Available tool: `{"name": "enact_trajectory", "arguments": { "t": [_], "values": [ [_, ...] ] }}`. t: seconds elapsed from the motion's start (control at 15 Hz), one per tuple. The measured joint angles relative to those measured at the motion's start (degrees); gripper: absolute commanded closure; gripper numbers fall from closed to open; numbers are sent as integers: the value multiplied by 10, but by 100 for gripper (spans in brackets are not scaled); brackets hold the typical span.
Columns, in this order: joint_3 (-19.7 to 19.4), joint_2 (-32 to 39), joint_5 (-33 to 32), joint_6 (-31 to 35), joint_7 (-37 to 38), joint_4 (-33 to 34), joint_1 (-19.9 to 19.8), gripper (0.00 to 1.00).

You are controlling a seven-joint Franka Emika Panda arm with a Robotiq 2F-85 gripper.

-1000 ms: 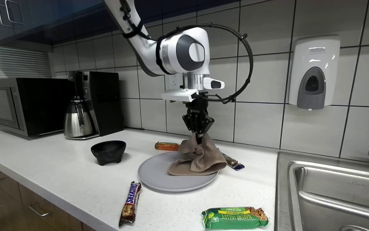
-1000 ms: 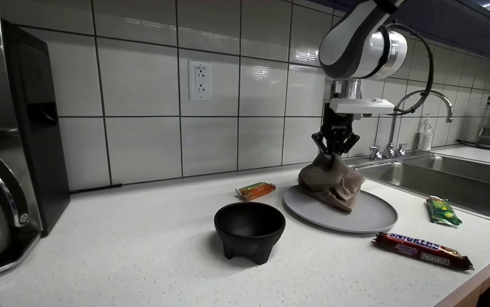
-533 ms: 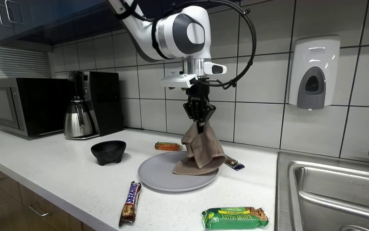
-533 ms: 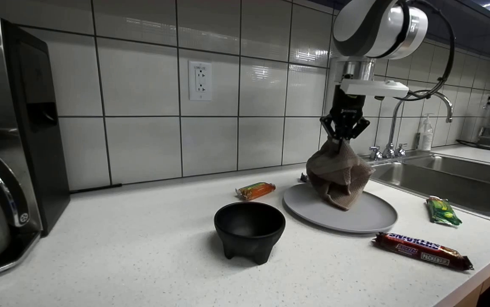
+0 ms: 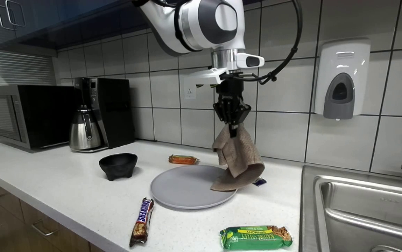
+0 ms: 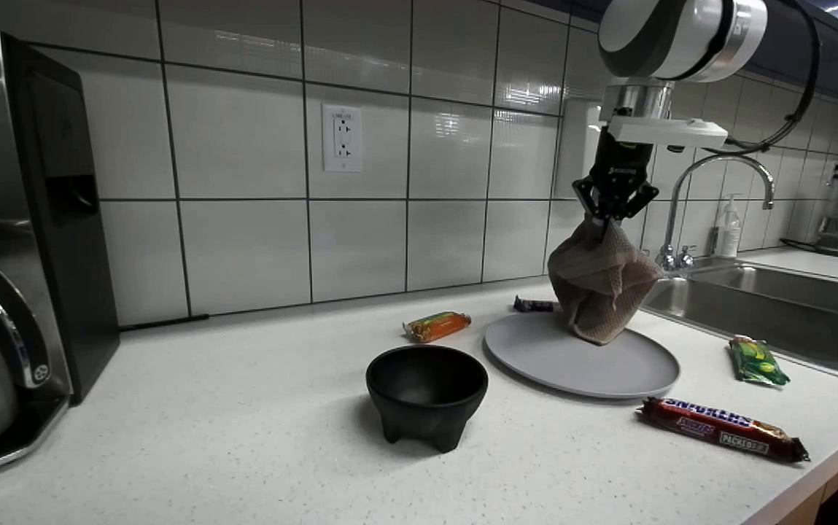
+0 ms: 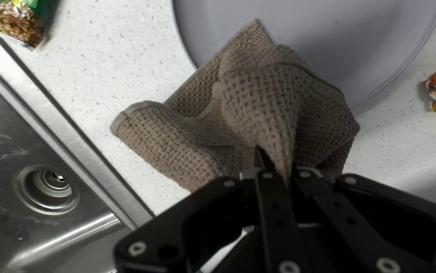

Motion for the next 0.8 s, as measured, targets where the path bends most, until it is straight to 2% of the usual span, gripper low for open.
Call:
{"name": "enact_trajectory", "arguments": {
  "t": [0.8],
  "values": [
    [-21, 34, 11, 0, 0, 56, -33, 99]
  ]
}}
